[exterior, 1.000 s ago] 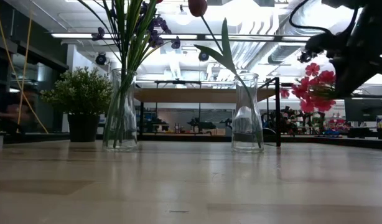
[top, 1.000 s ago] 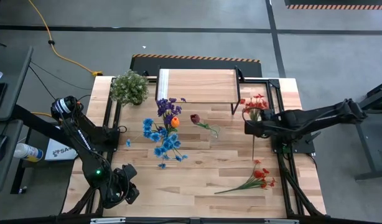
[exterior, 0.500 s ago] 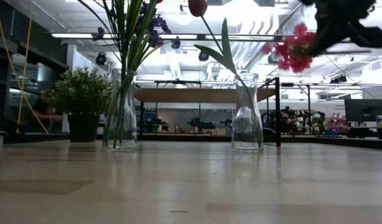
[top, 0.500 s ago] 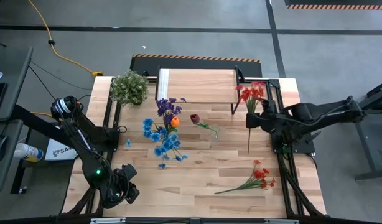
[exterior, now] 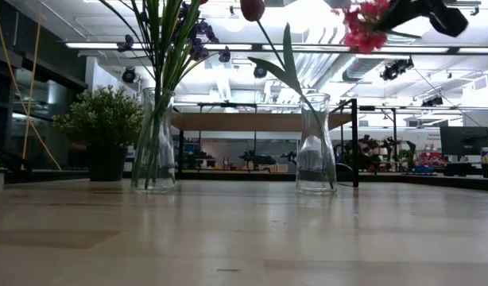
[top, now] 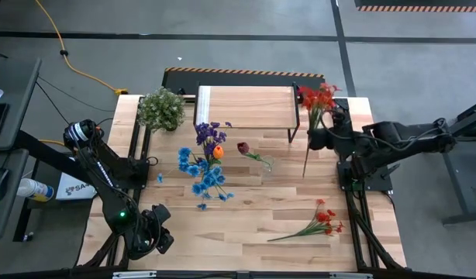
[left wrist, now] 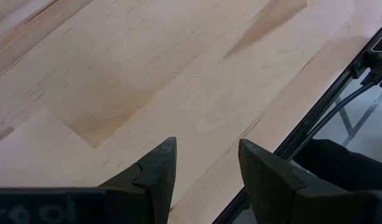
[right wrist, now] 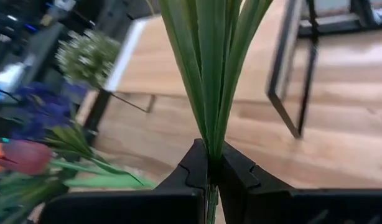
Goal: Pick and place flowers into a vace then onto a shelf
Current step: Put the top orange flowers into the right transparent vase
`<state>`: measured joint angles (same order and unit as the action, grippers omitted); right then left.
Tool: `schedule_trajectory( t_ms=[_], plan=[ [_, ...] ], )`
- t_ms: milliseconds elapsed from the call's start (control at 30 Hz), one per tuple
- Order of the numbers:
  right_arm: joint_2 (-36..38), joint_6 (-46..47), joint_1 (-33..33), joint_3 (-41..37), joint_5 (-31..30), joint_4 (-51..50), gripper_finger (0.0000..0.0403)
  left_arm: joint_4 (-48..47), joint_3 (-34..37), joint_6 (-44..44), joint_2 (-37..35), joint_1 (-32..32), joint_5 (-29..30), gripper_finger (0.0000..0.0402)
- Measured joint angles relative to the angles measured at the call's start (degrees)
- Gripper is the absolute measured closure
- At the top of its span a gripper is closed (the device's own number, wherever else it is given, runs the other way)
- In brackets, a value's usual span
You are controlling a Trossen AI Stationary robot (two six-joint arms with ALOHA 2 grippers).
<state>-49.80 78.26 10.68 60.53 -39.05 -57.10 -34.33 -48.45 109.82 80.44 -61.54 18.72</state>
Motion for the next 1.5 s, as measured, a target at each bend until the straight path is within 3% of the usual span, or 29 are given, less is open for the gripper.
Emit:
schedule_trajectory(
  t_ms=[367, 567, 1500],
  plan=[
    [0.0, -14.3, 0.1, 0.2, -2.6, 17.2, 0.0393, 0.0, 0.0, 0.0, 0.0, 0.0, 0.0, 0.0195],
    [0.0, -22.6, 3.6, 0.2, -6.1, 23.6, 0.0393, 0.0, 0.0, 0.0, 0.0, 0.0, 0.0, 0.0195],
    [-7.2, -49.6, 31.7, 0.2, -39.0, 34.8, 0.0392, 0.0, 0.0, 0.0, 0.0, 0.0, 0.0, 0.0195]
  ],
)
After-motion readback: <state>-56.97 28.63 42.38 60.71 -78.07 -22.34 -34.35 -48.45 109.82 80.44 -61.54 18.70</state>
